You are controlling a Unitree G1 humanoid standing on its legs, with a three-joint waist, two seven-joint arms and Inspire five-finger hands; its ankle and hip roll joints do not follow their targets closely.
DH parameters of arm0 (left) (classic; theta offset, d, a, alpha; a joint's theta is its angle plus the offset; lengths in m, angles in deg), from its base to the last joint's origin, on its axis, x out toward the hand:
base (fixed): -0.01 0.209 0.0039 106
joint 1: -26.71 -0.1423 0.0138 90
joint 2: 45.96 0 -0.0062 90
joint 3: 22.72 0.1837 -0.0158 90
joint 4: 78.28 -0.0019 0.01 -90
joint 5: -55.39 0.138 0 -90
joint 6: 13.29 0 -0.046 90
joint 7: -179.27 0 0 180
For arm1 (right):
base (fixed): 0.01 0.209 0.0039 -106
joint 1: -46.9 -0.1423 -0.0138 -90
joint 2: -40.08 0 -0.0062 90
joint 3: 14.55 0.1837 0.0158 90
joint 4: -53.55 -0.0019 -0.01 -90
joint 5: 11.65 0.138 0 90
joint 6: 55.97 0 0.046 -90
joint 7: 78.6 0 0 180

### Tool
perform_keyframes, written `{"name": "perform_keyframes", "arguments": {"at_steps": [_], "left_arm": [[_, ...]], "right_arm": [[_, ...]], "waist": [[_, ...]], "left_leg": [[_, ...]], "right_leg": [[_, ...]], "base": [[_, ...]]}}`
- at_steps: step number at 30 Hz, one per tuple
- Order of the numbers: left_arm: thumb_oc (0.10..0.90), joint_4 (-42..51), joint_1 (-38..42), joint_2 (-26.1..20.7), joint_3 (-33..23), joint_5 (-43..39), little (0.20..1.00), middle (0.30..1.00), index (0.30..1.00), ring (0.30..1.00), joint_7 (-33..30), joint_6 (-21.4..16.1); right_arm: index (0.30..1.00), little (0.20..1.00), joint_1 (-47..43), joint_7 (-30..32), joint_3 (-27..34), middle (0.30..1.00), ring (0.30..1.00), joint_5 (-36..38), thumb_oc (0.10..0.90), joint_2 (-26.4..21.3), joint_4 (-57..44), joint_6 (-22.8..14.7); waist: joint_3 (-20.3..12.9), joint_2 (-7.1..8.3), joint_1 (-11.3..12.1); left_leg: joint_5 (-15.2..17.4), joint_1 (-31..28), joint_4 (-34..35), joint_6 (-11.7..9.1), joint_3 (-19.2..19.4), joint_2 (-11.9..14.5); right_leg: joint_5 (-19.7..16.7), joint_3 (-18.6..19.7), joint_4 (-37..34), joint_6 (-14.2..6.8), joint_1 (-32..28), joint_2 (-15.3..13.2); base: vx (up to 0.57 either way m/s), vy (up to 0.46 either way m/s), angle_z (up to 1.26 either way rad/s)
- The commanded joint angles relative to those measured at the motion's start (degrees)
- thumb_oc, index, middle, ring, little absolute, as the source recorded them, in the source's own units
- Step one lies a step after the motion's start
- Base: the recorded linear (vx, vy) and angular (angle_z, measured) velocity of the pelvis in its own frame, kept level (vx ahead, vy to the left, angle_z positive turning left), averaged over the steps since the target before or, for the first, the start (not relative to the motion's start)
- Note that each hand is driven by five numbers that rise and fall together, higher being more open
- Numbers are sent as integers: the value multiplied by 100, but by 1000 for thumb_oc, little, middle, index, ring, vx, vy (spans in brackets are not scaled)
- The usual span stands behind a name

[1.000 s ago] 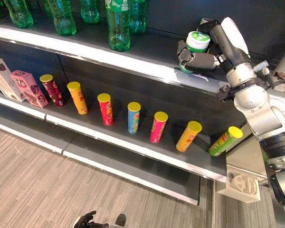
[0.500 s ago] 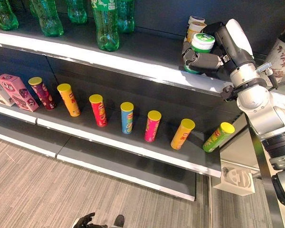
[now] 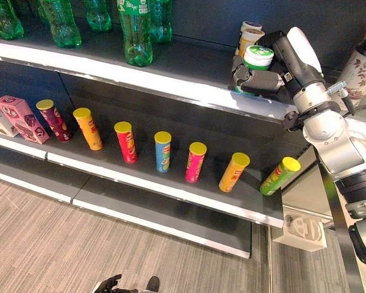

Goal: Put the goods on the table back onto the shelves and tidy them up.

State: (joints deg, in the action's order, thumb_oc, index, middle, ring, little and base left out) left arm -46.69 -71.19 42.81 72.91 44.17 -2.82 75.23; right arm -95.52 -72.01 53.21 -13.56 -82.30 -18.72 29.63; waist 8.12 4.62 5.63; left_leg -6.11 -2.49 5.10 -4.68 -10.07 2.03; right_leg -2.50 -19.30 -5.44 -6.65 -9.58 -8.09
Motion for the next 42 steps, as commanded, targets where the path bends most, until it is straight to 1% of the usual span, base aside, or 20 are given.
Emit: {"name": "perform_keyframes", "arguments": {"at_steps": [1,16,33,34,35,42], "left_arm": [[800,-269,226,-216,227,-15,900,900,900,900,-81,-203],[800,-329,237,-196,205,-69,900,900,900,900,-114,-203],[800,-384,232,-189,172,-113,900,900,900,900,-152,-195],[800,-377,229,-191,171,-122,900,900,900,900,-156,-196],[800,-379,230,-186,163,-133,900,900,900,900,-164,-196],[800,-400,241,-178,161,-142,900,900,900,900,-177,-193]], "right_arm": [[300,300,-948,266,-136,300,300,196,400,-96,-54,-259],[300,300,-1095,280,-238,300,300,226,400,49,53,-235],[300,300,-1179,325,-286,300,300,226,400,206,200,-210],[484,484,-1181,332,-285,484,484,227,522,218,196,-210],[900,900,-1182,350,-277,900,900,203,800,237,207,-203],[900,900,-1163,390,-243,900,900,198,800,289,158,-204]], "waist": [[-332,65,153],[-322,107,192],[-306,100,228],[-303,100,236],[-302,98,241],[-308,103,233]], "left_leg": [[639,-328,-10,33,733,42],[637,-330,-10,35,733,31],[633,-334,-10,38,730,34],[632,-334,-10,38,732,37],[632,-331,-10,40,732,37],[636,-329,-10,38,743,42]], "right_leg": [[192,-275,44,-66,81,-71],[191,-270,44,-64,58,-75],[186,-287,44,-65,42,-85],[187,-287,44,-66,38,-87],[188,-281,44,-67,39,-87],[189,-273,44,-73,47,-89]], "base": [[0,0,0],[0,0,0],[0,0,0],[0,0,0],[0,0,0],[0,0,0]]}}
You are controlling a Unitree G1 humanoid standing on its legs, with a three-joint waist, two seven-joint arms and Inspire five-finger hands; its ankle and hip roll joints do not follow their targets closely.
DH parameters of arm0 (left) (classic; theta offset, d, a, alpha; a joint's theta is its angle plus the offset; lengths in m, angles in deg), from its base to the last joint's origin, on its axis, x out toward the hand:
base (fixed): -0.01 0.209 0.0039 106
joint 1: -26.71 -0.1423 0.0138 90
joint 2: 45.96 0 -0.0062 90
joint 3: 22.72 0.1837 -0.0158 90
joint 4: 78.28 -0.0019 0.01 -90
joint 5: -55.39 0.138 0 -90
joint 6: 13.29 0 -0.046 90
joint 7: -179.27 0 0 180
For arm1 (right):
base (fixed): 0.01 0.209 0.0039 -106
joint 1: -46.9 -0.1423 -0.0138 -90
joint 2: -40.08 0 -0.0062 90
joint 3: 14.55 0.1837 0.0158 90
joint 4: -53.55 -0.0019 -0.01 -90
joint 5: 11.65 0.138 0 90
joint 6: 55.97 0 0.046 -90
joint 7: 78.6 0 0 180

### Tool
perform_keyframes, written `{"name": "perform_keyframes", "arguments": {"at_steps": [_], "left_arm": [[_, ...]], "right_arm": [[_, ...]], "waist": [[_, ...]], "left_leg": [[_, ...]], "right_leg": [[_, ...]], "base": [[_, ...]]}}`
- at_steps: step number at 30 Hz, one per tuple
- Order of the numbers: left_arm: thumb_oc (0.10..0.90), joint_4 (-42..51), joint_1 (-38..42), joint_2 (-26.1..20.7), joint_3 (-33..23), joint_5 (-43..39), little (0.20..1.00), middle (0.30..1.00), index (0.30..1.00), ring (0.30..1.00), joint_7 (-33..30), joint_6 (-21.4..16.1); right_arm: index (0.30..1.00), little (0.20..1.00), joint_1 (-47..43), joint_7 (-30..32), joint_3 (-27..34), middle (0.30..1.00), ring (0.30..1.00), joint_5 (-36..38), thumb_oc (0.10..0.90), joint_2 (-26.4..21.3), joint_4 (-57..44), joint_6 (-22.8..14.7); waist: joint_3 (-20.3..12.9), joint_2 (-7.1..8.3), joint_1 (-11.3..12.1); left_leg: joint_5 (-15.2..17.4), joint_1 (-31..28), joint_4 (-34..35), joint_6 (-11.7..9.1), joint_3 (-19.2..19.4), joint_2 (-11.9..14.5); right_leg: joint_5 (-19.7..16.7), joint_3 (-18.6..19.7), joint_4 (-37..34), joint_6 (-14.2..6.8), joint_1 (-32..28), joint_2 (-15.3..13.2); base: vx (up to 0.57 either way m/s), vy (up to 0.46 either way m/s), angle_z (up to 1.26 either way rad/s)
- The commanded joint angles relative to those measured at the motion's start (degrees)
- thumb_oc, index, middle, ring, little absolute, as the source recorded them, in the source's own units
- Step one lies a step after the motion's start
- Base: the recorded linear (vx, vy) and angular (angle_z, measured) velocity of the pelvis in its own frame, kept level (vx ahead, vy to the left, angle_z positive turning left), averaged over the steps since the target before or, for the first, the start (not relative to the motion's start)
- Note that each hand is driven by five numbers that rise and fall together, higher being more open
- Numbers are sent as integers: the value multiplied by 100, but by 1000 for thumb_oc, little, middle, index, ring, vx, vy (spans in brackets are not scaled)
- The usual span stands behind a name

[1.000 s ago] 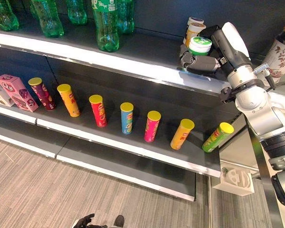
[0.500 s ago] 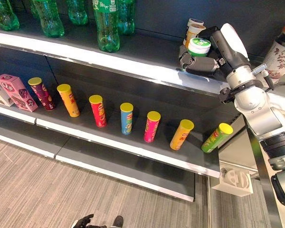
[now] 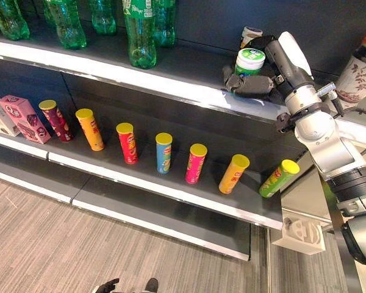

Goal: Put the goods on the table back onto the shelves and tidy them up.

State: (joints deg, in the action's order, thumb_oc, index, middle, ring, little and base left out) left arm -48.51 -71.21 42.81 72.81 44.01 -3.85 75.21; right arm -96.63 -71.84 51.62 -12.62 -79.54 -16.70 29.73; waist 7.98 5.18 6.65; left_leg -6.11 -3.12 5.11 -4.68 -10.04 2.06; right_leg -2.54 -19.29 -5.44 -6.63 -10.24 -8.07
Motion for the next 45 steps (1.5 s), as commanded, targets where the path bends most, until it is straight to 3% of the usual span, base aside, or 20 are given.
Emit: {"name": "perform_keyframes", "arguments": {"at_steps": [1,31,45], "left_arm": [[800,-224,243,-176,168,-128,900,900,900,900,-78,-188],[800,-257,280,-164,121,-41,900,900,900,900,-118,-155],[800,-309,285,-145,92,-21,900,900,900,900,-172,-157]], "right_arm": [[900,900,-1045,382,-72,900,900,110,800,18,-52,-214],[900,900,-898,788,435,900,900,-276,800,-162,-759,-294],[900,900,-1106,715,121,900,900,-586,800,-357,-641,-203]], "waist": [[-294,45,131],[-321,-2,23],[-330,19,-24]], "left_leg": [[635,-264,-11,37,746,42],[674,-356,-11,47,847,68],[701,-383,-11,50,915,80]], "right_leg": [[194,-271,44,-76,115,-89],[216,-160,44,-75,103,-62],[214,-81,44,-80,106,-50]], "base": [[0,0,0],[0,0,0],[1,0,-1]]}}
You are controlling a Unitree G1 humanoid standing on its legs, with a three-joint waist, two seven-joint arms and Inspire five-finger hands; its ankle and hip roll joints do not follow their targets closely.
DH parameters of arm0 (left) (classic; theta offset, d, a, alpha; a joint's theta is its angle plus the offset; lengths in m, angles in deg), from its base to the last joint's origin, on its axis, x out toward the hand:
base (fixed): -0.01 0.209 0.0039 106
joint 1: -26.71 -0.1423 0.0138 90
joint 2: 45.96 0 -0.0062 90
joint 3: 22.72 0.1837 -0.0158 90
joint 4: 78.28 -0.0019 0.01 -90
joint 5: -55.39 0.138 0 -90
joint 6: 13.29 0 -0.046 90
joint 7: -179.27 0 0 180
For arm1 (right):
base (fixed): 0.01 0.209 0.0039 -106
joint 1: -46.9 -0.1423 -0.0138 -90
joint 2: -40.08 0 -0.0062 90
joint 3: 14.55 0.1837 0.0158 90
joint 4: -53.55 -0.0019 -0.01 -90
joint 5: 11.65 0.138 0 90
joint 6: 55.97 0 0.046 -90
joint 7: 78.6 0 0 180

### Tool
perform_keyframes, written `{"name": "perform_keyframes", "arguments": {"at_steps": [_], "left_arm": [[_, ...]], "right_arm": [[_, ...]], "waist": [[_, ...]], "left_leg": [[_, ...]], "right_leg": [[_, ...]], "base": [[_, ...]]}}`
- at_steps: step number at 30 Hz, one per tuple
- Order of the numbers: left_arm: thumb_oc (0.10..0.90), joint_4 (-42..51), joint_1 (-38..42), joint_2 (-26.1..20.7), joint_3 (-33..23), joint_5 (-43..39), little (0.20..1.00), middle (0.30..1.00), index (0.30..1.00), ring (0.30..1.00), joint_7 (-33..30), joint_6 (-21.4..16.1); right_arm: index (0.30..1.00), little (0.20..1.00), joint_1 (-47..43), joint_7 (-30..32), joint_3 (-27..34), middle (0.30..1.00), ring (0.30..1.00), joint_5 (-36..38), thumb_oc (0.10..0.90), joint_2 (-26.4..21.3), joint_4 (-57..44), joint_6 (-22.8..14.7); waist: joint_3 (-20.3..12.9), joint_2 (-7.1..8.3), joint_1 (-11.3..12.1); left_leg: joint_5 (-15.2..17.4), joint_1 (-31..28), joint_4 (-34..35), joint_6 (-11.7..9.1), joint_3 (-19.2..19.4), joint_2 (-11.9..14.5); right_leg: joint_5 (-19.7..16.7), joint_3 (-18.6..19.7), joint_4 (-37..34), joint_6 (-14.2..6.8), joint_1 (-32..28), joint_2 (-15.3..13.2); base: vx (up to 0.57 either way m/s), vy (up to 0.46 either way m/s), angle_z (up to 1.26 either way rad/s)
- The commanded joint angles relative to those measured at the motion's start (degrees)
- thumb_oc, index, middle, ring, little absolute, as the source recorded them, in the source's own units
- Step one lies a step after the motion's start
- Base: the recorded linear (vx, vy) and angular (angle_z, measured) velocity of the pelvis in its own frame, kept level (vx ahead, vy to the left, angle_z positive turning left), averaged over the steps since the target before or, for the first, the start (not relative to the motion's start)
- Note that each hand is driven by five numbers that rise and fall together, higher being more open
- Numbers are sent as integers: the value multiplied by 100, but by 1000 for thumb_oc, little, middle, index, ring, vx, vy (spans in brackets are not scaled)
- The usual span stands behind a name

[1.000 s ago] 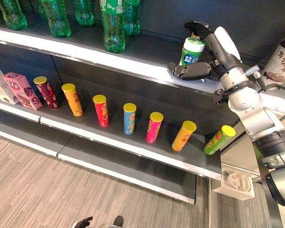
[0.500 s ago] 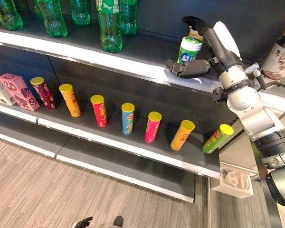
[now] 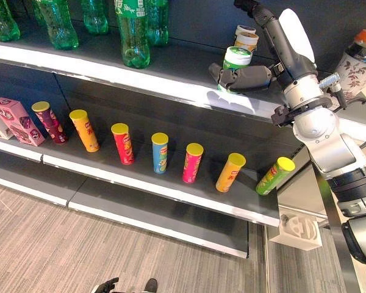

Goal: Put the goods on the table back onto the shelves and tidy them up.

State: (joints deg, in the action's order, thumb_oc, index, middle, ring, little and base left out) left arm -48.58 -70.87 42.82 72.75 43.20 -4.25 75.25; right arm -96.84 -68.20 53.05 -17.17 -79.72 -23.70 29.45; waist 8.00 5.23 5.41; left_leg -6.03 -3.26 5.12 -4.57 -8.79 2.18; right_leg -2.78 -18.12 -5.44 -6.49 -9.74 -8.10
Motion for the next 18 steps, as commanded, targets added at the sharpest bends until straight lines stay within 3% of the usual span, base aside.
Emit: {"name": "perform_keyframes", "arguments": {"at_steps": [1,18], "left_arm": [[800,-302,250,-147,94,52,900,900,900,900,-135,-163],[800,-369,275,-133,63,73,900,900,900,900,-187,-151]], "right_arm": [[900,900,-1104,352,-49,900,900,-188,800,-366,75,-165],[900,900,-1176,366,-184,900,900,-545,800,-412,94,-82]], "waist": [[-334,19,97],[-312,59,70]], "left_leg": [[694,-368,-12,38,795,68],[712,-384,-12,41,807,71]], "right_leg": [[240,-201,44,-95,60,-47],[243,-169,44,-94,57,-49]], "base": [[-1,2,-4],[1,0,-1]]}}
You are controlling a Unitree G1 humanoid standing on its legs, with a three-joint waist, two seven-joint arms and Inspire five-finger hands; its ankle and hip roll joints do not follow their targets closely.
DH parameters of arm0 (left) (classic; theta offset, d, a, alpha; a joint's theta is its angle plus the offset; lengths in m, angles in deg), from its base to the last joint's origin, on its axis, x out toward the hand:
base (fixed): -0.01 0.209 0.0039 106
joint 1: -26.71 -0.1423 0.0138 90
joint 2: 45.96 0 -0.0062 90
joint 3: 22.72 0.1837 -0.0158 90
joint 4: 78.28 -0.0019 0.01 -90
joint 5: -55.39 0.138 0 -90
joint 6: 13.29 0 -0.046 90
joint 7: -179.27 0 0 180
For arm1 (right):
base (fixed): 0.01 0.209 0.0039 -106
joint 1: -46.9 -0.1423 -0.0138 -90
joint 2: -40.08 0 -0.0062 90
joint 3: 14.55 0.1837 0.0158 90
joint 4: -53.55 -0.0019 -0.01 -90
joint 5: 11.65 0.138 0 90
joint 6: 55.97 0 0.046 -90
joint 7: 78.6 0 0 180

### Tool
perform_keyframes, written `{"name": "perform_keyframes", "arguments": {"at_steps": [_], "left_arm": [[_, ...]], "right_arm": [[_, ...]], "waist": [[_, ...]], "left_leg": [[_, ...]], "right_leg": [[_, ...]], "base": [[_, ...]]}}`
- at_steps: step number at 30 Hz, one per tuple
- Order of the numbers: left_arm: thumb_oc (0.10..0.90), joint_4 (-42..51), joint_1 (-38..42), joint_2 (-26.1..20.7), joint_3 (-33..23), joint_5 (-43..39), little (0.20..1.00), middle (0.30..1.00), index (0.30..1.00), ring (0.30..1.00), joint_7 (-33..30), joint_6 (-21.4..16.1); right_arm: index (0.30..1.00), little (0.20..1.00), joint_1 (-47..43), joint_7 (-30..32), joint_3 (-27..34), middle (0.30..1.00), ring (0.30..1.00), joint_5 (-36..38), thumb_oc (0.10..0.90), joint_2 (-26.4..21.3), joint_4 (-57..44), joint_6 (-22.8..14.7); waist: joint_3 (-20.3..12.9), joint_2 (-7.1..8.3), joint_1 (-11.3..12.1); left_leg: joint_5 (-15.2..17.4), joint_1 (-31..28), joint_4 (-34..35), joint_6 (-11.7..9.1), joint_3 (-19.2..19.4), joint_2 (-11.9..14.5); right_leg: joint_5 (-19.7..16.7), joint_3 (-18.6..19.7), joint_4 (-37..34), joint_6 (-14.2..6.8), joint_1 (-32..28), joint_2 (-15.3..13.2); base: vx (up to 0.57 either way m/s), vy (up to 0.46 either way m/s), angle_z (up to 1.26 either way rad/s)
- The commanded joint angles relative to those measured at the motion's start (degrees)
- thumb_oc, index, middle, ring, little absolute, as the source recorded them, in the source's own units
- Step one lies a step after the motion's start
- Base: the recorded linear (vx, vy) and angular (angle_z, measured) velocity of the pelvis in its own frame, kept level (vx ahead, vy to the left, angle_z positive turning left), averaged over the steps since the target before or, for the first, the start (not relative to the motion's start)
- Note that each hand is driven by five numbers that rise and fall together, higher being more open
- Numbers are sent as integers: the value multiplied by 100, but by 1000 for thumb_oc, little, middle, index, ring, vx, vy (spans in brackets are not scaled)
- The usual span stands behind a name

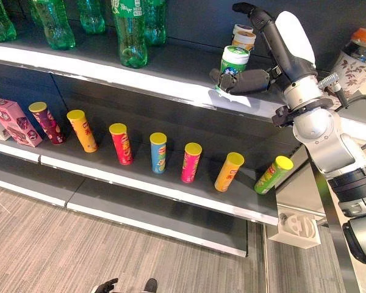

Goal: Put the goods on the table back onto the shelves and tidy them up.

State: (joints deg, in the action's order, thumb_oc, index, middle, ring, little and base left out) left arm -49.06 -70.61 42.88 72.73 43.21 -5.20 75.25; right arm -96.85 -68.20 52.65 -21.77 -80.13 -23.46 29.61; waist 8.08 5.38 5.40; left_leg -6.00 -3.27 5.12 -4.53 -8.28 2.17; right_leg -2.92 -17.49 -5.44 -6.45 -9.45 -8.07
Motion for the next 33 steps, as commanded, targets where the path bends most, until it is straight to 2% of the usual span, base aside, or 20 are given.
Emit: {"name": "perform_keyframes", "arguments": {"at_steps": [1,33], "left_arm": [[800,-321,249,-139,64,72,900,900,900,900,-92,-151],[800,-330,274,-88,35,72,900,900,900,900,-179,-124]], "right_arm": [[900,900,-1174,367,-144,900,900,-86,800,-370,69,-97],[900,900,-1383,470,-322,900,900,-824,800,-435,295,184]], "waist": [[-319,44,70],[-287,46,-4]], "left_leg": [[709,-383,-12,37,756,73],[730,-418,-12,47,824,88]], "right_leg": [[257,-232,44,-98,26,-52],[246,-164,44,-99,32,-50]], "base": [[0,0,0],[0,0,0]]}}
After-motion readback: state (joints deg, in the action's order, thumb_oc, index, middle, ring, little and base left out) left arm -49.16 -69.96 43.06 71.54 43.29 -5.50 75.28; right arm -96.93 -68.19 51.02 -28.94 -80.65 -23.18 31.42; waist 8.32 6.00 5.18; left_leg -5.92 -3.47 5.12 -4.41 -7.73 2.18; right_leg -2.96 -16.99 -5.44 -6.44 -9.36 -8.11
